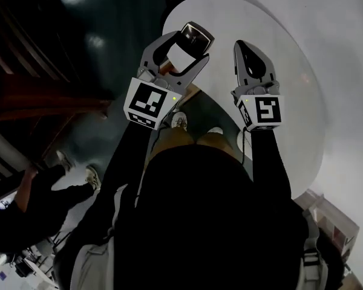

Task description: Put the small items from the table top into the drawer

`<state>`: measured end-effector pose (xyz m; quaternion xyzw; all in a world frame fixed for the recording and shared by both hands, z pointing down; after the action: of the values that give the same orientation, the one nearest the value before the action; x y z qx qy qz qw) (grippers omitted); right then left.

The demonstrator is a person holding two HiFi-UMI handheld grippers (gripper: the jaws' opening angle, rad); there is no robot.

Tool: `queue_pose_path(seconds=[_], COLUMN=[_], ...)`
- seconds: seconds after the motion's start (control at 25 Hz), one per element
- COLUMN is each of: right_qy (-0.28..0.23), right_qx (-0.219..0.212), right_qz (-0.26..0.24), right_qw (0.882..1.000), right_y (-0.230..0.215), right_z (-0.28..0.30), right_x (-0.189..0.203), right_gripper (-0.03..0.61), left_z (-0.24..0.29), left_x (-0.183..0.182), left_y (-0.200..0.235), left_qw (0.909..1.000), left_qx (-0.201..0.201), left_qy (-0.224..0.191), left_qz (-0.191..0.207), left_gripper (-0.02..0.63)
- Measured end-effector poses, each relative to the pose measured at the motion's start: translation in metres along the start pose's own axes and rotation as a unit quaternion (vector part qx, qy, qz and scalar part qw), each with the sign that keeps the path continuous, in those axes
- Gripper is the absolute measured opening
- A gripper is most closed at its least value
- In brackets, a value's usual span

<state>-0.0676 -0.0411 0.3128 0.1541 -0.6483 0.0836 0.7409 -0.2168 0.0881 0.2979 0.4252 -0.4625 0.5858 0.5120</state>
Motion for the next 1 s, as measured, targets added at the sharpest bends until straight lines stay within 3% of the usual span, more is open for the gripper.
queue_pose_path(seconds=[0.2,0.32,0.48,0.76,1.0], right_qy=[0.012,0.023,0.041,0.072,0.092], right_qx=[-0.016,-0.02,-0.02,-0.018,-0.006], right_qz=[-0.002,0.004,0.011,0.021,0.026], right_qw=[1.0,1.0,0.999,0.997,0.995], right_y=[0.013,0.016,0.014,0.011,0.009], right_z=[0.014,0.017,0.02,0.018,0.019], right_x=[0.007,0.011,0.026,0.051,0.063], right_gripper=[0.026,0.026,0.026,0.026,0.027], left_z=[-0.007,-0.007,-0.007,-0.002,0.027], left_x=[0.024,0.061,0.12,0.217,0.286], left_y=[0.01,0.012,0.009,0.004,0.002], left_qw=[0.9996,0.9965,0.985,0.9504,0.9069], left_qx=[-0.009,-0.01,-0.004,0.014,0.057], left_qy=[0.028,0.079,0.166,0.3,0.414], left_qz=[-0.004,-0.026,-0.048,-0.08,-0.056], left_gripper=[0.324,0.323,0.323,0.324,0.324])
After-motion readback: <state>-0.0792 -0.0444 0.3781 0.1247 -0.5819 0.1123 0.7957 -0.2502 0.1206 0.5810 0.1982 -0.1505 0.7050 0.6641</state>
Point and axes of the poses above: the fingertips, and each gripper's own axes: z forward along the fingers, y to its left, x out of its underside, the point moved 9 cm from there along -z, backward along the fingers, and after that the axes turned 6 degrees about y, right-handed, at the moved point
